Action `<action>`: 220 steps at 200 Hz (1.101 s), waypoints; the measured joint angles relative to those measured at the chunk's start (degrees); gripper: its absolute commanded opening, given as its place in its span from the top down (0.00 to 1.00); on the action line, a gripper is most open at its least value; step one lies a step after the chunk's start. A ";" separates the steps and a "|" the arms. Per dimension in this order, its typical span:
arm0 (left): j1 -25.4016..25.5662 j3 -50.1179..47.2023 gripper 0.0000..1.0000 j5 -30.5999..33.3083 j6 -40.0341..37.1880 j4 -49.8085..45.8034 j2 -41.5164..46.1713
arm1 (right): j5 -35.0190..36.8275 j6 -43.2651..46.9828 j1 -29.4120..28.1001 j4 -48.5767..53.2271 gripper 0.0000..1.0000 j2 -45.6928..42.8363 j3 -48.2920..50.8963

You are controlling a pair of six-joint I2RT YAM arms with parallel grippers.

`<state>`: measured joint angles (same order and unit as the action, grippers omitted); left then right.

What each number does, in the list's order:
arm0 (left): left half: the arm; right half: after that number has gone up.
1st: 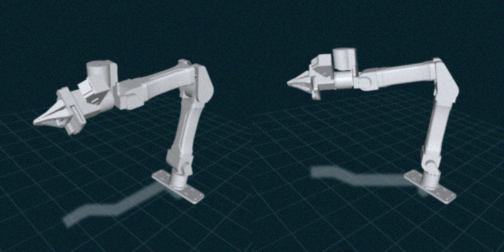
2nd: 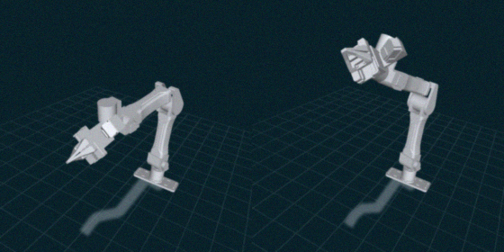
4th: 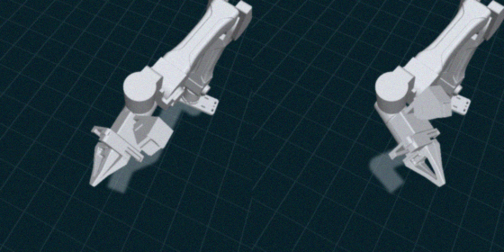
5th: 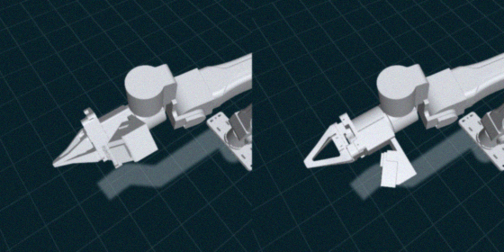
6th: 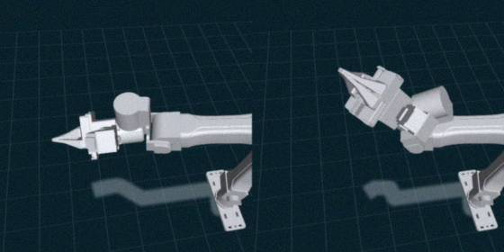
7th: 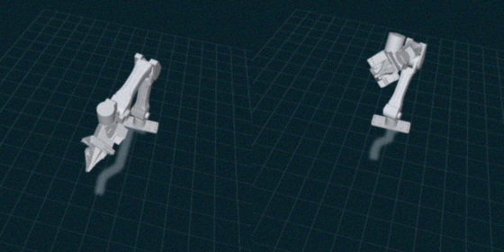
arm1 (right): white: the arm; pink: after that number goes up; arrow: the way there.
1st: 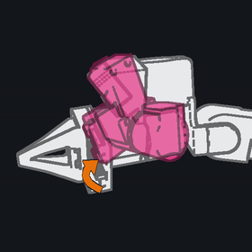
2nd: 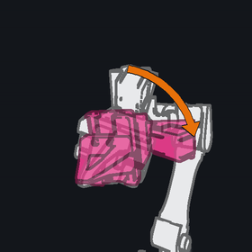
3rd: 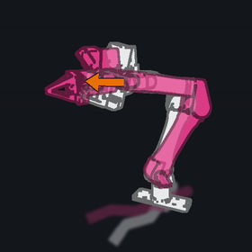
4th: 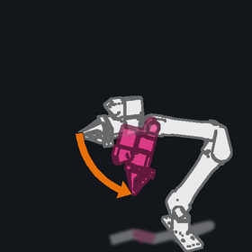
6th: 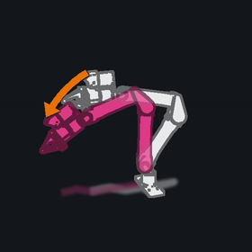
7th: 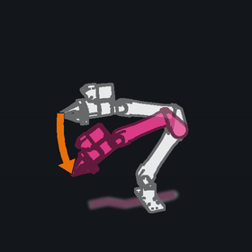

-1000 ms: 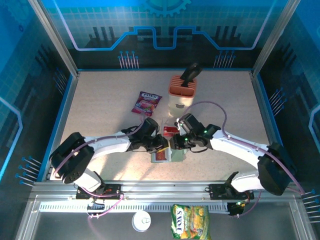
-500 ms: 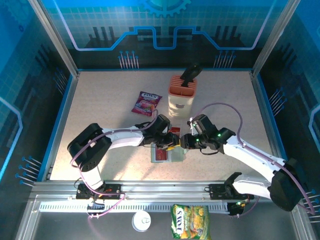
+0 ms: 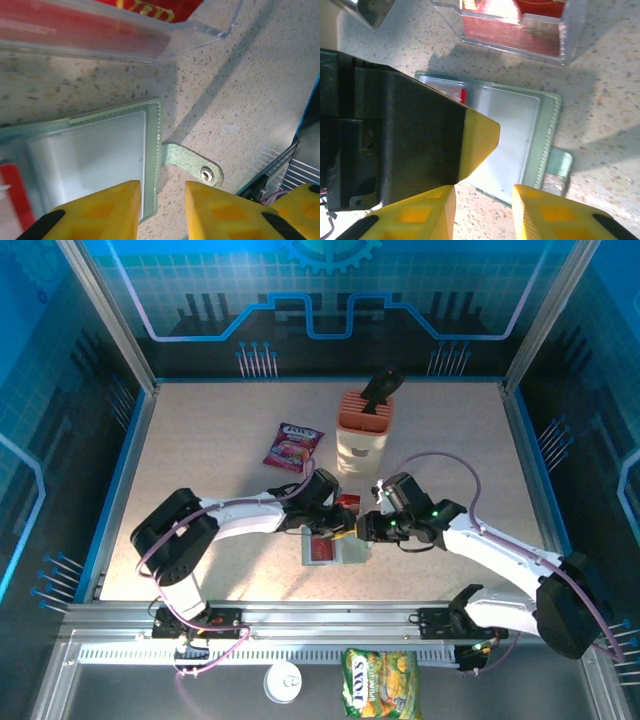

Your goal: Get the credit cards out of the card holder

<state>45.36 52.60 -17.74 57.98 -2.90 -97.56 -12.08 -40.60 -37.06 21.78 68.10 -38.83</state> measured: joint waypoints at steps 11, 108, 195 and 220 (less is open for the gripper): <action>-0.24 -1.16 0.74 0.70 -0.04 -0.52 1.70 | -0.94 -0.39 0.00 -1.22 0.65 1.33 0.00; -4.96 -12.59 0.88 4.46 -0.48 -5.60 15.87 | -4.76 -3.56 -3.21 -10.71 0.69 13.42 -0.28; -5.25 -14.53 1.00 4.90 -1.11 -6.29 16.04 | -8.02 -7.43 -5.81 -18.58 0.74 20.46 -1.22; -5.25 -14.95 1.00 4.92 -1.11 -6.03 15.52 | -8.15 -7.63 -5.97 -19.45 0.75 20.96 -1.46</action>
<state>40.12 37.65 -12.82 56.86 -8.93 -82.04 -20.23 -48.23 -43.03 2.33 89.06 -40.29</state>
